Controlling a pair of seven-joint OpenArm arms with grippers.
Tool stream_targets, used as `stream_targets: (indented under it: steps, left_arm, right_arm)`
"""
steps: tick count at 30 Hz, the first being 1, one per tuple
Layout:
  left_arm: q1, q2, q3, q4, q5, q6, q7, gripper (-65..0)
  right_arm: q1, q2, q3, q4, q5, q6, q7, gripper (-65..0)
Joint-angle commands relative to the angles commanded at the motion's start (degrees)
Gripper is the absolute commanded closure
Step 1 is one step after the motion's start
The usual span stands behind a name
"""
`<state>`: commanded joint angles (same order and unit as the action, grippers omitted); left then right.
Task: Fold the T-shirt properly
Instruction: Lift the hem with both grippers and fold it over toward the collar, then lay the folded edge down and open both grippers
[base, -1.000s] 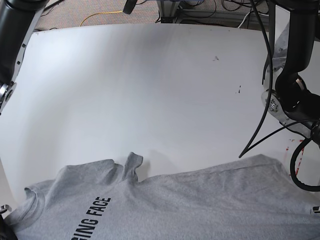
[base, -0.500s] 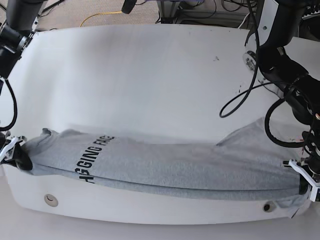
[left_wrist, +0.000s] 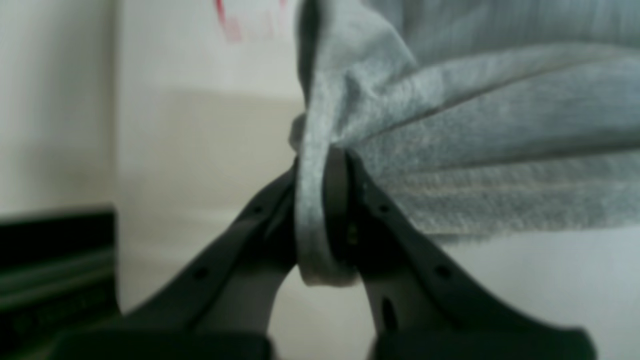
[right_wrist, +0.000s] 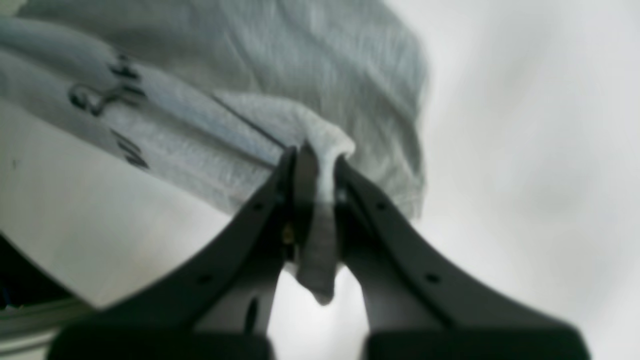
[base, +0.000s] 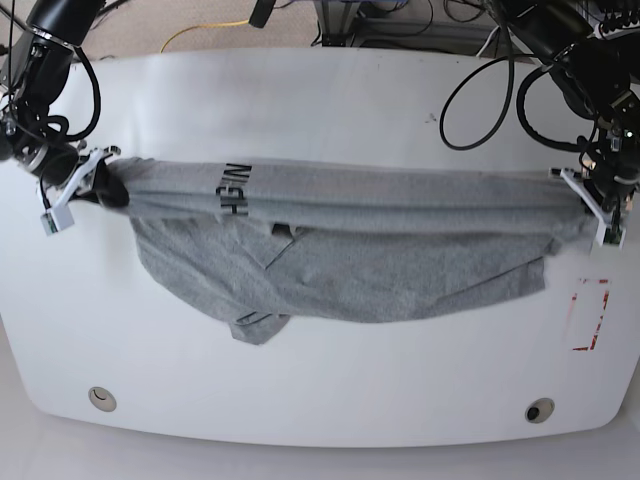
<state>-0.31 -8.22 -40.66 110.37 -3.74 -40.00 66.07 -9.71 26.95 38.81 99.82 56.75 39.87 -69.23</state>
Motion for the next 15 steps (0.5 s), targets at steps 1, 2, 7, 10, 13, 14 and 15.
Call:
stream_targets:
  steps: [1, 2, 7, 10, 13, 14, 15]
  left_arm:
    - [1.14, 0.0, -0.44, 0.0, 0.0, 0.0, 0.0, 0.0]
    - [2.11, 0.0, -0.62, 0.09, 0.0, 0.0, 0.0, 0.0]
    - [7.38, -0.35, -1.14, 0.09, 0.0, 0.0, -0.09, 0.0]
    - [8.88, -0.35, -1.14, 0.0, 0.09, 0.0, -0.09, 0.0]
    - [9.32, -0.44, -1.05, 0.0, 0.09, 0.0, -0.18, 0.0]
    - [9.67, -0.44, -1.05, 0.0, 0.09, 0.0, -0.18, 0.0]
    - [10.02, -0.44, -1.05, 0.0, 0.09, 0.0, -0.18, 0.0]
  right_arm:
    - [-0.53, -0.44, 0.0, 0.18, 0.0, 0.0, 0.0, 0.0]
    - [-1.49, -0.44, 0.0, 0.26, 0.0, 0.0, 0.0, 0.0]
    - [-7.65, -0.7, 0.26, -0.09, 0.09, 0.0, 0.0, 0.0]
    - [-9.85, -1.49, 0.26, -0.09, 0.0, 0.0, 0.0, 0.0]
    - [-10.73, -2.11, 0.26, 0.0, 0.0, 0.0, 0.0, 0.0]
    - [-10.9, -2.29, 0.26, 0.0, 0.0, 0.0, 0.0, 0.0]
    - [-11.52, -2.29, 0.26, -0.09, 0.0, 0.0, 0.0, 0.0]
